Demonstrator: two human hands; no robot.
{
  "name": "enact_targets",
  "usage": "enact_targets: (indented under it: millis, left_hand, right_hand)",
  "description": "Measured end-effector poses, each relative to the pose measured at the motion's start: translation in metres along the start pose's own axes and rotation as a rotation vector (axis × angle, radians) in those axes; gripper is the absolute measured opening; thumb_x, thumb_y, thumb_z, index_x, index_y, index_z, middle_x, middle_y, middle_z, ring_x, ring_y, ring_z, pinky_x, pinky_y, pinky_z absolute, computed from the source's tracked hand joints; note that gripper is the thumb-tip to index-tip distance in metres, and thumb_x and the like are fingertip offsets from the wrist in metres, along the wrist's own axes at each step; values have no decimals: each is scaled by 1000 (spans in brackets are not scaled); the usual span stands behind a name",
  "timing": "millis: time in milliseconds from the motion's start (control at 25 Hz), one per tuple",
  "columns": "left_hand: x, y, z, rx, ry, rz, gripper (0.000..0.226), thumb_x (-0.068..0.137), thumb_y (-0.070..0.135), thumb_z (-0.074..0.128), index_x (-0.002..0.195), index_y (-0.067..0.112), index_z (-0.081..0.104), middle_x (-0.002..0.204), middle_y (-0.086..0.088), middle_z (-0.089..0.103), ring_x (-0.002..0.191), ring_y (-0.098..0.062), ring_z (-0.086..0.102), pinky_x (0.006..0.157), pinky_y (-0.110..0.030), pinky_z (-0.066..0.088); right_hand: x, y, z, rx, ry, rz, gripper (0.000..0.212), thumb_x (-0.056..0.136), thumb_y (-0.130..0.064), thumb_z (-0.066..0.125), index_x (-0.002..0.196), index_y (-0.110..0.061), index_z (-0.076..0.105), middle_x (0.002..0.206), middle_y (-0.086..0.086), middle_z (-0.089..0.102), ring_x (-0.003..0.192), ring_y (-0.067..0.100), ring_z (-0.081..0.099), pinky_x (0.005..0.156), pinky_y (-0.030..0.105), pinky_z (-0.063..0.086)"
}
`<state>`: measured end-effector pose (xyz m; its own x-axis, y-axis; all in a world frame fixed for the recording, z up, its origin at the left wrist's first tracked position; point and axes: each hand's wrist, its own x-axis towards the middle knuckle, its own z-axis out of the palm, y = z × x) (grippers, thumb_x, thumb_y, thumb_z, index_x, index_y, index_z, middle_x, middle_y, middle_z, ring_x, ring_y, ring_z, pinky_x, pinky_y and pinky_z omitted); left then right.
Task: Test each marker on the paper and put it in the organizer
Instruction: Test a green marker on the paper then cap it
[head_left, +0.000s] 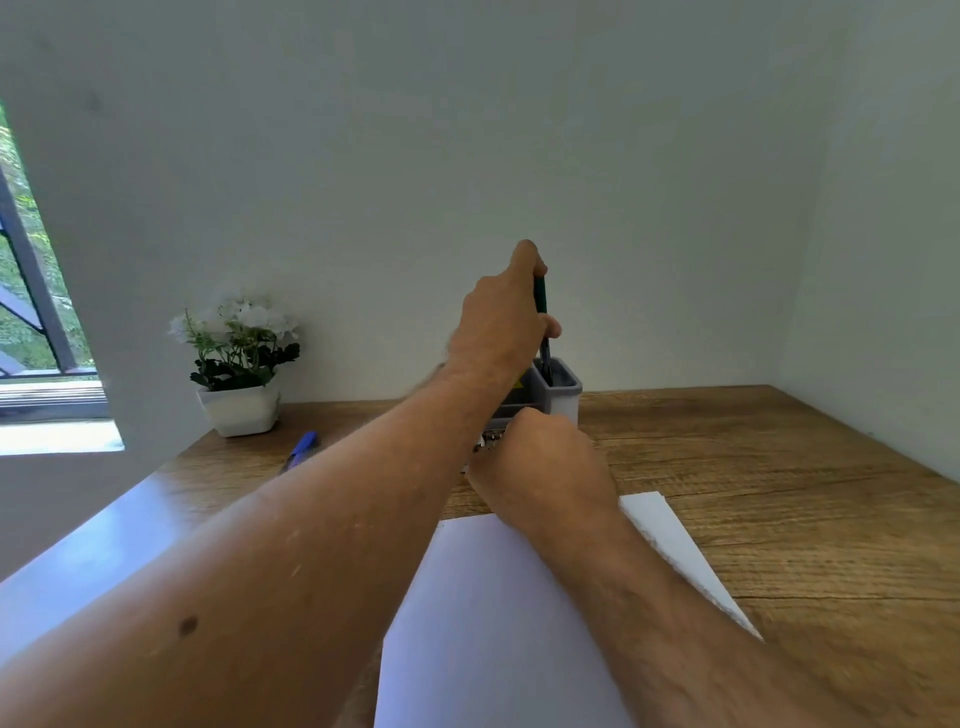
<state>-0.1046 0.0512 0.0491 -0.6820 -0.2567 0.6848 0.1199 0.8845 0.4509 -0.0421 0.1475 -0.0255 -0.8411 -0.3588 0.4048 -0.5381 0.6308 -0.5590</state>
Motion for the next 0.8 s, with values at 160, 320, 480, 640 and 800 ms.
enact_targets:
  millis: [160,320,480,640,800]
  left_hand:
    - [8,-1,14,89,-63,-19,47,79,9,79,110,23,46,75,-3,59,66,-19,60,61,-42,58]
    - [10,-1,24,163,-46,4,37,82,10,78,108,19,53,61,11,49,56,-4,52,50,-26,46]
    - [9,7,19,171,-34,-45,46,82,14,79,123,15,57,76,5,58,68,-12,59,59,-22,44]
    - [8,25,-11,48,4,-150,26,78,16,83,100,14,69,99,-6,72,86,-17,68,79,-30,56]
    - [-7,32,-65,-98,87,-214,17,73,15,86,83,15,72,81,-3,74,76,-16,72,79,-35,60]
  right_hand:
    - [0,1,0,-30,-5,-68,19,87,-38,52,73,-24,52,64,-7,53,57,9,50,50,24,35]
    - [4,4,-1,-121,-38,-191,20,91,-27,49,72,-25,44,63,-8,45,53,7,41,55,28,36]
    - [5,6,1,-151,-19,-235,25,91,-23,48,68,-25,39,61,-9,43,50,5,38,53,25,33]
    - [4,6,2,-69,-3,-97,20,86,-34,60,75,-22,48,62,-9,47,56,8,49,57,26,40]
    - [3,1,-2,-119,-17,-60,21,80,-36,63,86,-25,46,67,-8,43,71,15,53,66,31,49]
